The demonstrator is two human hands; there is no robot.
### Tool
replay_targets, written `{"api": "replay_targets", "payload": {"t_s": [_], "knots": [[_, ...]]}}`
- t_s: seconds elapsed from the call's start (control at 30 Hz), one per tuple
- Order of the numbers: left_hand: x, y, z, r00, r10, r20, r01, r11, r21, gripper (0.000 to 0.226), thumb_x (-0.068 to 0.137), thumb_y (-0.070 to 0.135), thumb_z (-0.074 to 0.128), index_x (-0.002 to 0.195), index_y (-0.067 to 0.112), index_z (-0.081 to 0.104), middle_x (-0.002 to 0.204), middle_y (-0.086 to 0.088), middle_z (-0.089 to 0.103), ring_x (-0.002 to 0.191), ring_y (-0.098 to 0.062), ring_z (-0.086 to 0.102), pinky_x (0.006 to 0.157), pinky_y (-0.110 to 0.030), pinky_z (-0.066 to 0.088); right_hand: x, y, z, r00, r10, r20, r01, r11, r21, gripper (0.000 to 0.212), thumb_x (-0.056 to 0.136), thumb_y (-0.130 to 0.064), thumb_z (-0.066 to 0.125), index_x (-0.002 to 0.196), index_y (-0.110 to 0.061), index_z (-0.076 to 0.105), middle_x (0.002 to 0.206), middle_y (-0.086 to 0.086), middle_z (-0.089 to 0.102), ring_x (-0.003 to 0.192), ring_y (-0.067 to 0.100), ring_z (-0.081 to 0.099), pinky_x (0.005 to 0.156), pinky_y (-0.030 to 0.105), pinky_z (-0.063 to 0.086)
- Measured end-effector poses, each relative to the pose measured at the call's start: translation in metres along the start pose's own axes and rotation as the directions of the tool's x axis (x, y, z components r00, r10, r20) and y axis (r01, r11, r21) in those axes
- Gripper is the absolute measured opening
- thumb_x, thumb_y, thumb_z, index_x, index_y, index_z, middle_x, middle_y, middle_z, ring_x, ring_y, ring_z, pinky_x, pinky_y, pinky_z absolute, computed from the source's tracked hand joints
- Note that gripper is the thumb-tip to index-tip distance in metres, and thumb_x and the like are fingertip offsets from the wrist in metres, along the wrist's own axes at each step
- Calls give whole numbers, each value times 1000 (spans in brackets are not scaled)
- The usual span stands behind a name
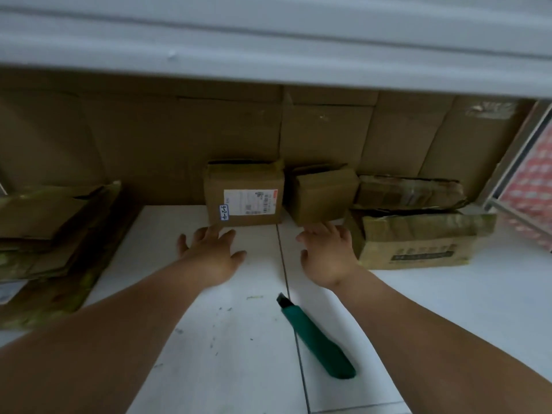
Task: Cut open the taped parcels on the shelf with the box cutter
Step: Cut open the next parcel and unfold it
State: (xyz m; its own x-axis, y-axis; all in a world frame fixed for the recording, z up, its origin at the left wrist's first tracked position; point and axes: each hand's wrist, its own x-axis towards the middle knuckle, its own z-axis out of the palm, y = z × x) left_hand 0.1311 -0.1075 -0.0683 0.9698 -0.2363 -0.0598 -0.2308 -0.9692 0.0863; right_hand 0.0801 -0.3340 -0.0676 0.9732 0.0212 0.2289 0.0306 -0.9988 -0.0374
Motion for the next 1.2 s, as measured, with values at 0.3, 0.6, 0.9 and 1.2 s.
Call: {"api": "replay_targets", "payload": {"t_s": [0.3,0.6,0.9,1.2], "knots": [[3,55,0,994,108,28,-107,993,-49,67,97,63,28,155,34,11,164,4,2,149,-25,2,117,-56,3,-47,44,-2,987,128,-93,-134,989,-67,43,82,-21,52,124,-25,62,137,2,49,128,28,38,106,45,25],[2,117,4,985,165,42,-158,978,-137,66,97,60,35,154,34,14,160,-1,21,145,-28,20,116,-53,15,-78,82,-6,960,177,-215,-166,984,68,46,76,-8,60,121,-15,63,130,14,52,116,40,46,93,49,37],[11,209,10,990,124,69,-94,939,-331,73,93,65,38,154,39,6,163,3,15,146,-28,23,116,-52,22,-81,192,-24,846,446,-293,-380,889,256,51,79,-12,63,129,-12,56,131,17,45,117,41,40,95,50,38],[9,253,24,989,21,144,78,760,-646,80,95,53,50,153,41,-3,161,5,23,142,-27,33,110,-41,31,-66,267,-18,647,751,130,-492,281,824,72,79,-16,47,149,-14,29,148,13,39,132,39,41,111,53,37]]}}
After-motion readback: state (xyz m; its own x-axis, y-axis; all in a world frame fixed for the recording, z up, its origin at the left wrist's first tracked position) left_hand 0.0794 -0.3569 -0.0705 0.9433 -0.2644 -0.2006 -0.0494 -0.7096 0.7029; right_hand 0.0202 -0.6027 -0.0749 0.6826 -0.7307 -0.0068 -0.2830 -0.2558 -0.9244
